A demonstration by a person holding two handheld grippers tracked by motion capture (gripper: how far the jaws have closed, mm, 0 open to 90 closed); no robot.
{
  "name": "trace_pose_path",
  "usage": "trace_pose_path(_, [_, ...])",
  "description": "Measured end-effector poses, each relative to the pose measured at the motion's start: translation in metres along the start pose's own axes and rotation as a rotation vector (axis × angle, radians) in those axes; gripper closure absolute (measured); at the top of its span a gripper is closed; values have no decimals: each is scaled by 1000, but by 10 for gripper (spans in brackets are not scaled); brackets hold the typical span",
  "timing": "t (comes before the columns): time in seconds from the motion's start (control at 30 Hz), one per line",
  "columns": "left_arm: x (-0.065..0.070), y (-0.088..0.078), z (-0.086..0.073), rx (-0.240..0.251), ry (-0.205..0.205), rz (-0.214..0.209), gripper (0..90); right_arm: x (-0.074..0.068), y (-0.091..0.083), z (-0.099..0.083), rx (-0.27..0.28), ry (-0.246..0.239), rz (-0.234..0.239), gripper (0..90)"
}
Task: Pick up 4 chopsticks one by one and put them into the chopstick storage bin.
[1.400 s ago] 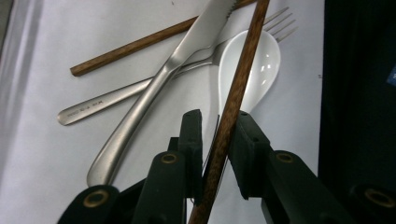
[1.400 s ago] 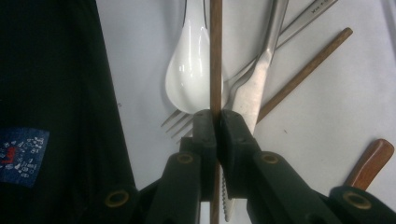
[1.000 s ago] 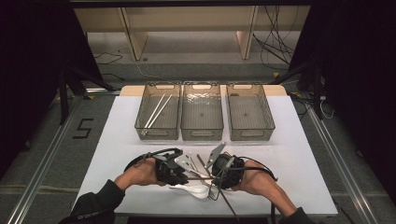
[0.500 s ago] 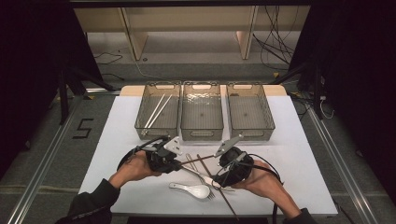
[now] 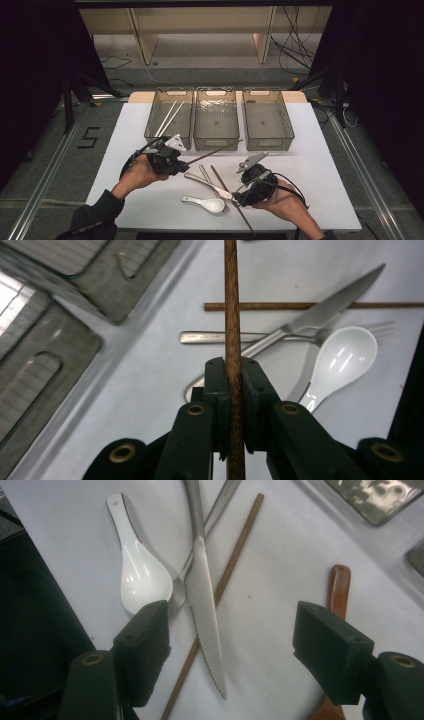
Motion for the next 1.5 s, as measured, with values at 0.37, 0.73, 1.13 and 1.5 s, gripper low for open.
trace_pose_path(0.37, [-23, -14, -2, 49, -92, 61, 830, 3, 4, -15, -27, 44, -15, 293])
trace_pose_path(0.73, [-40, -20, -6, 54, -144, 88, 834, 0, 7, -25, -55, 39, -29, 292])
trace_pose_path(1.13, [-84, -29, -6, 90, -257, 152, 834, -2, 6, -32, -62, 34, -21, 292])
trace_pose_path(1.5, [-128, -33, -14, 91, -374, 220, 834, -5, 4, -35, -61, 27, -16, 287])
Point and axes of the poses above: each handheld gripper's, and its own axes: y roughly forward along the jaws, z roughly out of its top, x roughly to its right, the point moved 6 cm from there along y, roughly forward along the jaws, and after that the axes turned 7 degrees about y, right-handed, at the moved point
